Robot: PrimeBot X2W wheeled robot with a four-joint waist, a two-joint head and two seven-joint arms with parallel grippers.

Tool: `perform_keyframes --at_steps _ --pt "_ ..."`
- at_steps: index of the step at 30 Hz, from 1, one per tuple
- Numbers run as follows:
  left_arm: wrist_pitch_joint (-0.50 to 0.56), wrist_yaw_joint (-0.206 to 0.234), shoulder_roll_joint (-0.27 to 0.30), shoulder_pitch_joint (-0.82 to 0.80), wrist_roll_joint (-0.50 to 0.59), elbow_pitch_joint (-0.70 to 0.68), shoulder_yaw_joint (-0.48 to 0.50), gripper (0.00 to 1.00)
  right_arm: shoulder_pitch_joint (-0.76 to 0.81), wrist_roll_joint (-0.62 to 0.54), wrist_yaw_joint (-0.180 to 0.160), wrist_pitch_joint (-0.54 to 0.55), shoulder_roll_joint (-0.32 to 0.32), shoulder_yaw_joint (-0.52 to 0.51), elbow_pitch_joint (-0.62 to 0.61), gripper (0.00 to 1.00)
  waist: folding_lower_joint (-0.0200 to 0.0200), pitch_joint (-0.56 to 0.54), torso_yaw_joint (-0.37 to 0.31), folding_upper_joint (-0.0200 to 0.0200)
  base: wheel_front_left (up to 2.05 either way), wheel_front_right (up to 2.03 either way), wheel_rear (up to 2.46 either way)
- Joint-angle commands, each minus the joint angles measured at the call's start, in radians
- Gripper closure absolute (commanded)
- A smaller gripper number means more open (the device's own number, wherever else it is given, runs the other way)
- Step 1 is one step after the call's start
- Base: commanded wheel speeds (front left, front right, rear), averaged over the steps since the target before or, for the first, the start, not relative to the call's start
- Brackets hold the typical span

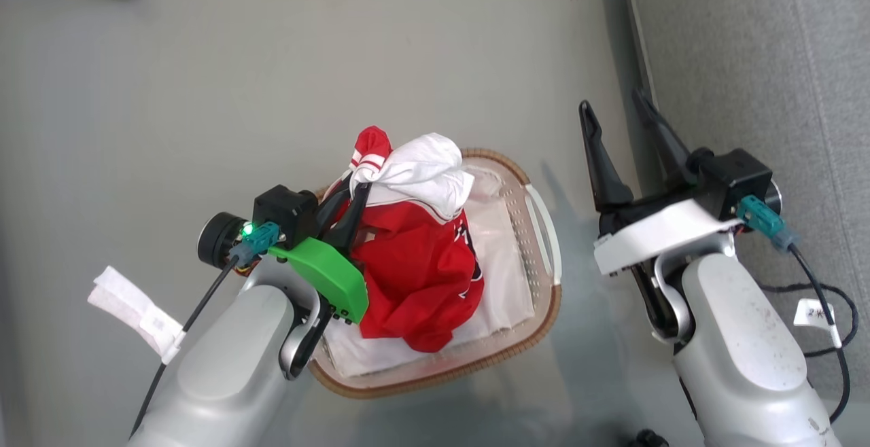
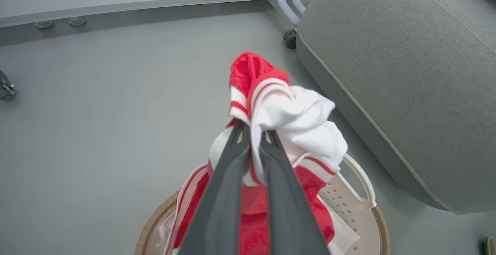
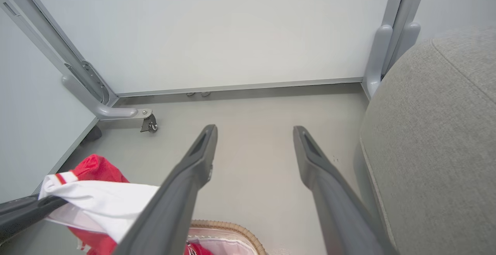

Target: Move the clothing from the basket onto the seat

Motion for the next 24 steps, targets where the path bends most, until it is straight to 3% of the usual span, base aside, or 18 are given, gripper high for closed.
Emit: perform_keyframes --at_steps 1,24 --pt "0.0 0.0 -0.005 0.024 0.013 -0.014 0.011 1.0 0.026 0.004 -0.001 -0.002 -0.004 -0.003 0.006 0.0 0.0 -0.112 0.043 0.0 0.0 0.0 0.0" --pt "0.0 0.0 -0.067 0.119 0.134 -0.358 0.224 1.0 0.184 0.039 -0.001 -0.002 -0.004 0.011 0.047 0.0 0.0 -0.36 0.087 0.0 0.0 0.0 0.0"
